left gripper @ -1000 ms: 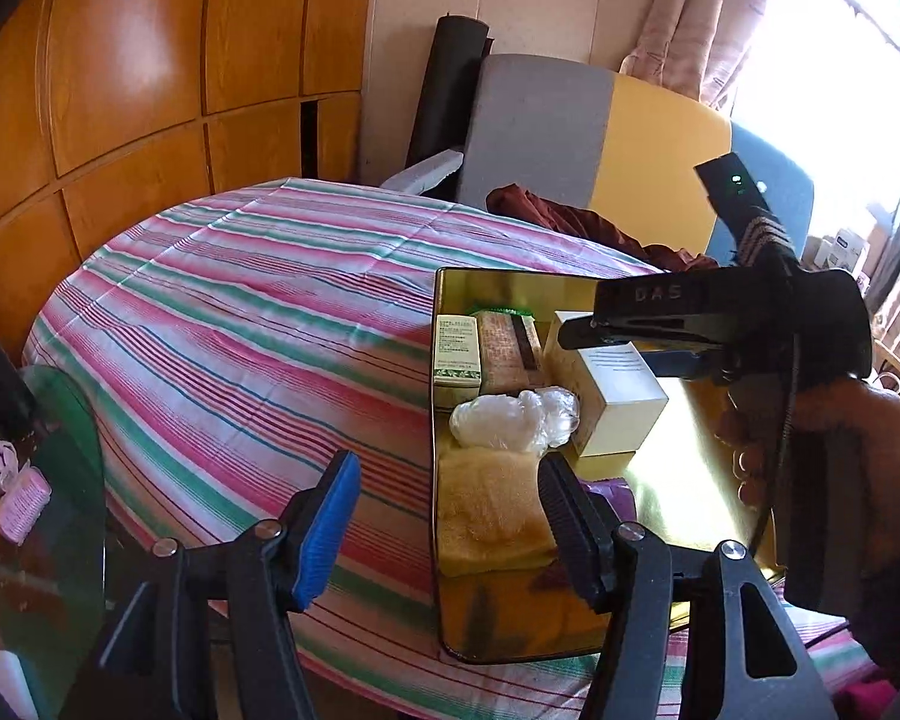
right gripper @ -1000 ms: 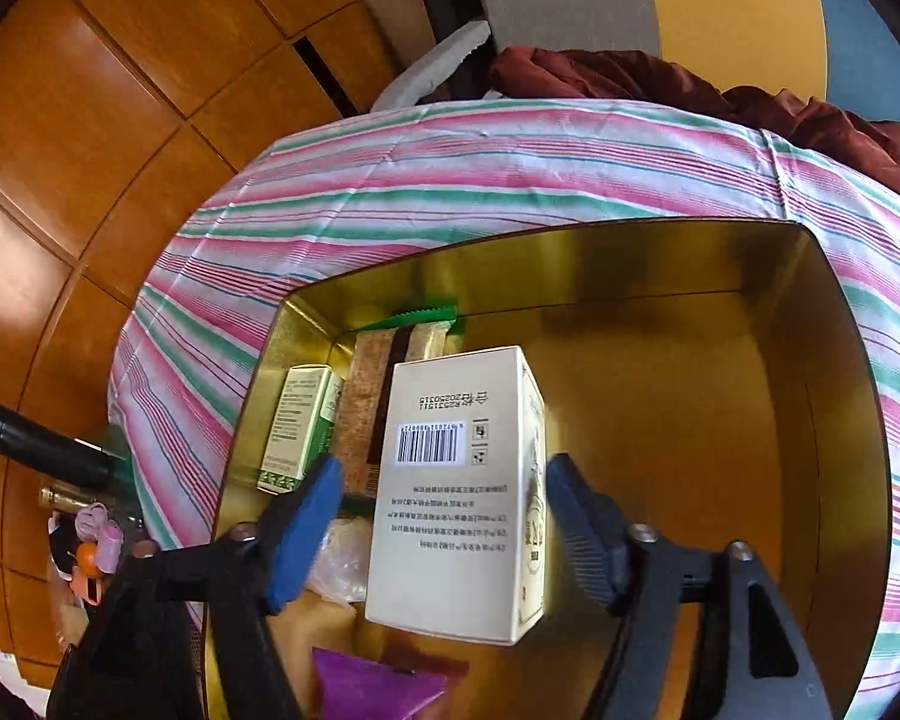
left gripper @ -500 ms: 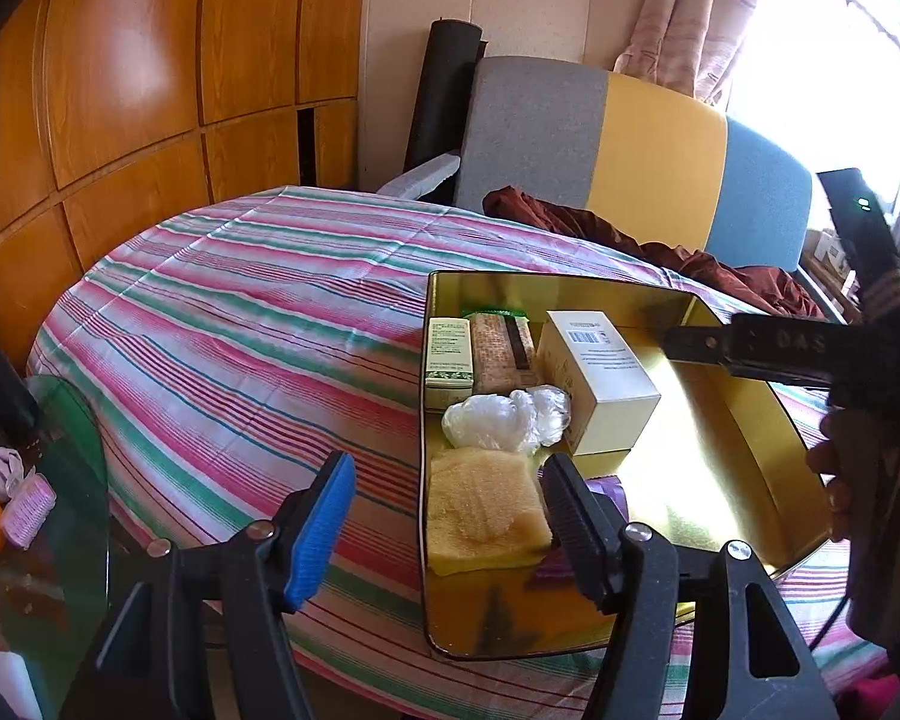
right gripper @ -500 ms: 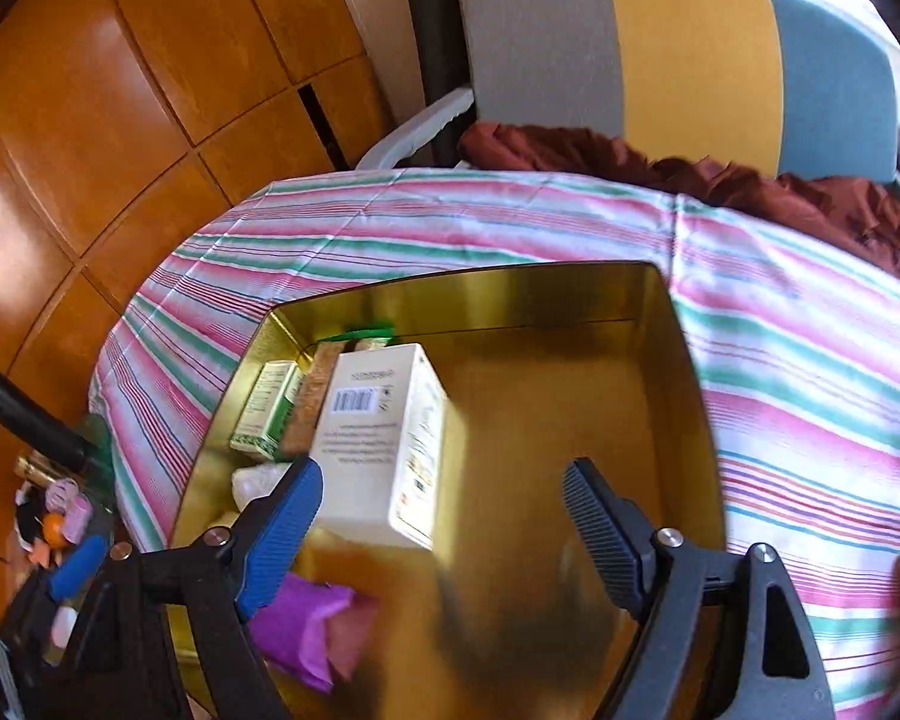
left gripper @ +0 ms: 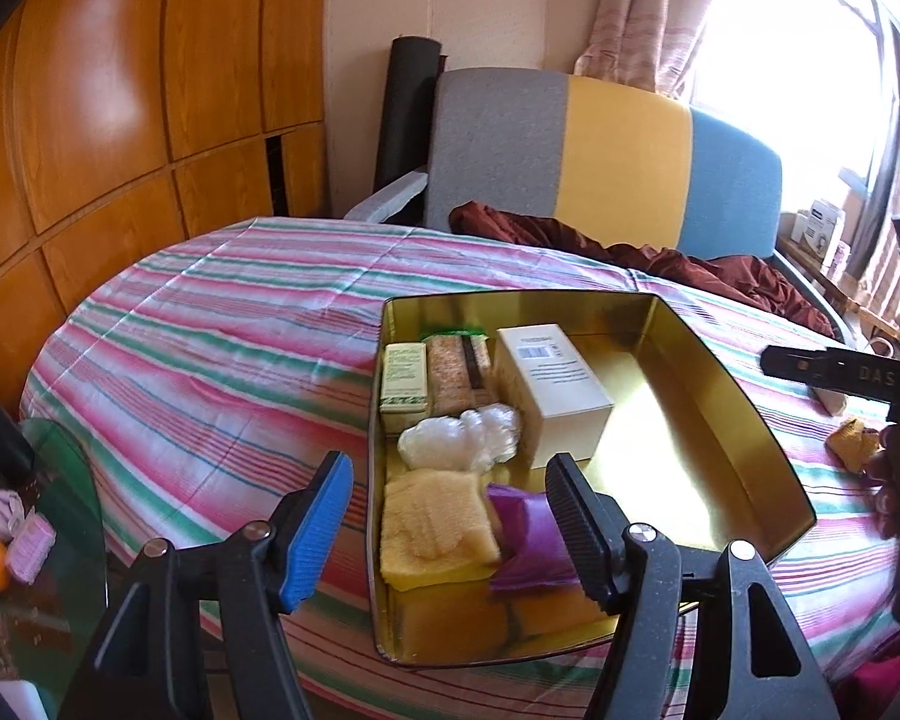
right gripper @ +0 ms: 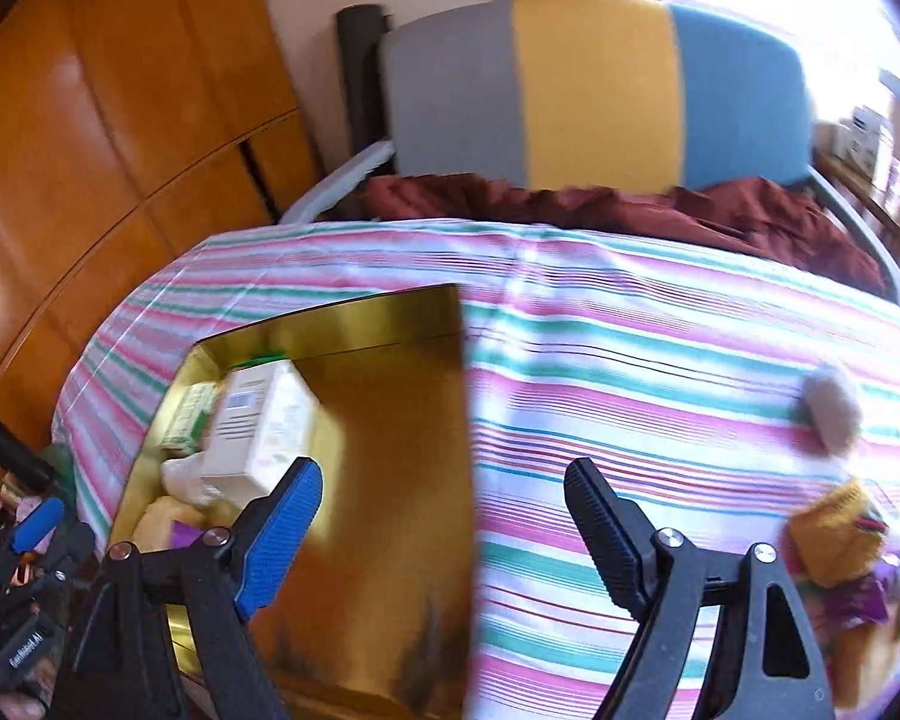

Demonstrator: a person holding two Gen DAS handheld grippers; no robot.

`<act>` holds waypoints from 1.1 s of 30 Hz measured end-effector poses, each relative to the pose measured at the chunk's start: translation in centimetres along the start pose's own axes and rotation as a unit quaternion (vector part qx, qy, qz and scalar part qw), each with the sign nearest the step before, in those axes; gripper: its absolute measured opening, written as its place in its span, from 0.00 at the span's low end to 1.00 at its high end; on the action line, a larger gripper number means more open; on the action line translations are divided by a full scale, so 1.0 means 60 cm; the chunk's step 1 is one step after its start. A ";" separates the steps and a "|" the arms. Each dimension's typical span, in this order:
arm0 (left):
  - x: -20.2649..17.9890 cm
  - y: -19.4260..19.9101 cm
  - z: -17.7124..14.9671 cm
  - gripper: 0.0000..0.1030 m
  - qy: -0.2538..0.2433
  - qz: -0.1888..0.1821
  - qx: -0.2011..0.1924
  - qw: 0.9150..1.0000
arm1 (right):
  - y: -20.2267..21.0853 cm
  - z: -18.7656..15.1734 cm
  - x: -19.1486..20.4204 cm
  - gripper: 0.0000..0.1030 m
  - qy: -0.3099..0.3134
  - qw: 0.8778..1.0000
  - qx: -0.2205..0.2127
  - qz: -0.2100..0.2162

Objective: Organize objects
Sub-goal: 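Grasp the purple packet with the left tool while the right tool returns to the pile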

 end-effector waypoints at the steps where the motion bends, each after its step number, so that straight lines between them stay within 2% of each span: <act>1: -0.005 0.001 0.003 0.66 -0.002 -0.004 -0.001 1.000 | 0.008 0.001 -0.021 0.82 -0.007 1.000 -0.003 -0.009; 6: -0.046 0.001 0.019 0.67 -0.021 -0.033 -0.013 0.999 | 0.058 0.008 -0.146 0.82 -0.068 0.995 -0.019 -0.069; 10: -0.092 0.001 0.032 0.67 -0.041 -0.069 -0.020 0.997 | 0.120 0.011 -0.268 0.82 -0.126 0.981 -0.040 -0.139; 13: -0.138 -0.001 0.040 0.67 -0.059 -0.102 -0.022 0.993 | 0.174 0.005 -0.365 0.82 -0.187 0.963 -0.061 -0.186; 17: -0.212 0.000 0.050 0.67 -0.085 -0.155 -0.025 0.984 | 0.237 -0.025 -0.470 0.83 -0.283 0.925 -0.088 -0.236; 19: -0.250 0.000 0.053 0.67 -0.098 -0.184 -0.023 0.978 | 0.252 -0.043 -0.501 0.84 -0.324 0.911 -0.091 -0.240; 22: -0.315 0.003 0.051 0.67 -0.114 -0.233 -0.014 0.966 | 0.263 -0.064 -0.523 0.84 -0.363 0.898 -0.099 -0.228; 24: -0.362 0.007 0.043 0.67 -0.126 -0.270 -0.002 0.955 | 0.265 -0.076 -0.532 0.84 -0.386 0.890 -0.112 -0.215; 29: -0.469 -0.004 0.004 0.65 -0.130 -0.345 0.062 0.928 | 0.262 -0.104 -0.545 0.85 -0.437 0.871 -0.132 -0.182; 33: -0.538 -0.027 -0.037 0.58 -0.100 -0.388 0.128 0.907 | 0.272 -0.112 -0.554 0.85 -0.462 0.858 -0.155 -0.164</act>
Point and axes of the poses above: each gripper's, at about its wrist camera, not at the fingertips, and y roughly against the way its jaws point, x to its left, z to its top, the point moved 4 cm from there along -y, roughly the way its jaws point, and after that the axes turned 15 degrees about -x, right-handed, at the moved point
